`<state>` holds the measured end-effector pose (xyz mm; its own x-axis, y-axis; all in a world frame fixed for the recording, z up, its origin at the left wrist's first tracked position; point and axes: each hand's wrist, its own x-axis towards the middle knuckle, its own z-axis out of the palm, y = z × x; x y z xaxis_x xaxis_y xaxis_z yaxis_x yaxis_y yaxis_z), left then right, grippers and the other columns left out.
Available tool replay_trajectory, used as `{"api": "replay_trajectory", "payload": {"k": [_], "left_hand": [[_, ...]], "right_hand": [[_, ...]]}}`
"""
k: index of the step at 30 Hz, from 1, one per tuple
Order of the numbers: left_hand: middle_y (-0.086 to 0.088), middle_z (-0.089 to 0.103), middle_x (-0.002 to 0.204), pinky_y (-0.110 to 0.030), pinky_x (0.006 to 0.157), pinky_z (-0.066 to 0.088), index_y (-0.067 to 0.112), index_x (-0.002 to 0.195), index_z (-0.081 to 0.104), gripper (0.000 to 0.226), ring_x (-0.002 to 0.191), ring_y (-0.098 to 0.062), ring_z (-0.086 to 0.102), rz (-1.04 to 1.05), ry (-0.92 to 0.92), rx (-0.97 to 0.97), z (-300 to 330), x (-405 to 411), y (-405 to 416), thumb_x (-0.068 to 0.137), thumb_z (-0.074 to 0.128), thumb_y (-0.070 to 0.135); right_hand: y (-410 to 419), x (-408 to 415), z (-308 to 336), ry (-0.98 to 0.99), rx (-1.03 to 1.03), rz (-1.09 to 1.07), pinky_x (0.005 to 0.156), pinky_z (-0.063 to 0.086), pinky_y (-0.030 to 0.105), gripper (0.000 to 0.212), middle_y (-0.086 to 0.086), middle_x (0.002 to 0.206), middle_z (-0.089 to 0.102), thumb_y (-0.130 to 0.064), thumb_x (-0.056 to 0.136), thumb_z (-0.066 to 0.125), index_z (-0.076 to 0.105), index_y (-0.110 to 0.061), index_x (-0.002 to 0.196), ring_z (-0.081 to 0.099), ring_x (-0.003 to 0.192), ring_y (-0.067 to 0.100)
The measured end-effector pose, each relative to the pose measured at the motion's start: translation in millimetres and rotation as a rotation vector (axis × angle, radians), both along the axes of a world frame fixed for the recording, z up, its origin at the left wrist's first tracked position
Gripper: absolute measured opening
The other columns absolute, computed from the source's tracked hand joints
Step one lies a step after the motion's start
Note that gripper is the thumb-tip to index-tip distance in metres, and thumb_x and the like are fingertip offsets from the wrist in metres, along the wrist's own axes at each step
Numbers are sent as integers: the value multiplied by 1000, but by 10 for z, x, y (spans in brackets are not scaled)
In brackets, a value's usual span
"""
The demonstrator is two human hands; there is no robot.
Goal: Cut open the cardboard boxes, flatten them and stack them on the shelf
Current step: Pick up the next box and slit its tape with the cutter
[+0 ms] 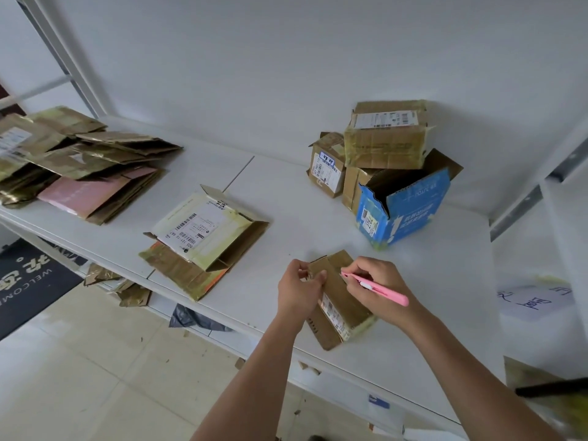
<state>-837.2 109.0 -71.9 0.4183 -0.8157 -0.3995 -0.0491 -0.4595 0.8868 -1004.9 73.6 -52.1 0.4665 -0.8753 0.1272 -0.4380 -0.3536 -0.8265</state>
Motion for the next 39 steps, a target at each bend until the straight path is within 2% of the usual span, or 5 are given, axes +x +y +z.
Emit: {"api": "replay_trajectory", "payload": {"k": [18, 26, 30, 34, 39], "left_hand": [[8, 63, 100, -29, 82, 49, 18, 98, 62, 14, 93, -11, 59, -53, -106, -11, -10, -75, 29, 89, 70, 25], [9, 60, 98, -23, 70, 42, 19, 96, 60, 12, 85, -5, 55, -91, -161, -9, 19, -90, 22, 90, 69, 26], [7, 59, 94, -21, 63, 42, 18, 94, 57, 13, 81, -4, 54, -73, -153, -5, 63, -56, 61, 91, 67, 26], [-4, 58, 98, -26, 60, 42, 13, 98, 50, 21, 78, -14, 54, -73, -288, 41, 147, 60, 103, 92, 66, 26], [3, 36, 145, -40, 105, 42, 27, 143, 37, 55, 128, -18, 42, -417, -687, -155, 289, -33, 85, 94, 56, 8]], "right_hand": [[689, -476, 0, 22, -130, -88, 63, 53, 15, 14, -8, 81, 73, 9, 77, 75, 73, -5, 80, 68, 71, -2], [980, -652, 90, -20, -105, -158, 56, 44, 4, 17, -21, 76, 69, 14, 77, 72, 72, -3, 79, 63, 61, -7], [1081, -766, 142, -212, 12, -250, 74, 57, 23, 30, -2, 75, 73, 15, 82, 67, 69, -15, 74, 73, 82, 19], [1086, -784, 129, -462, -14, -521, 65, 56, 23, 10, 8, 75, 72, -6, 85, 69, 59, -8, 85, 71, 74, 20], [966, -695, 75, -552, 92, -604, 67, 57, 25, 10, 7, 81, 76, -3, 91, 64, 62, 2, 83, 70, 71, 21]]}}
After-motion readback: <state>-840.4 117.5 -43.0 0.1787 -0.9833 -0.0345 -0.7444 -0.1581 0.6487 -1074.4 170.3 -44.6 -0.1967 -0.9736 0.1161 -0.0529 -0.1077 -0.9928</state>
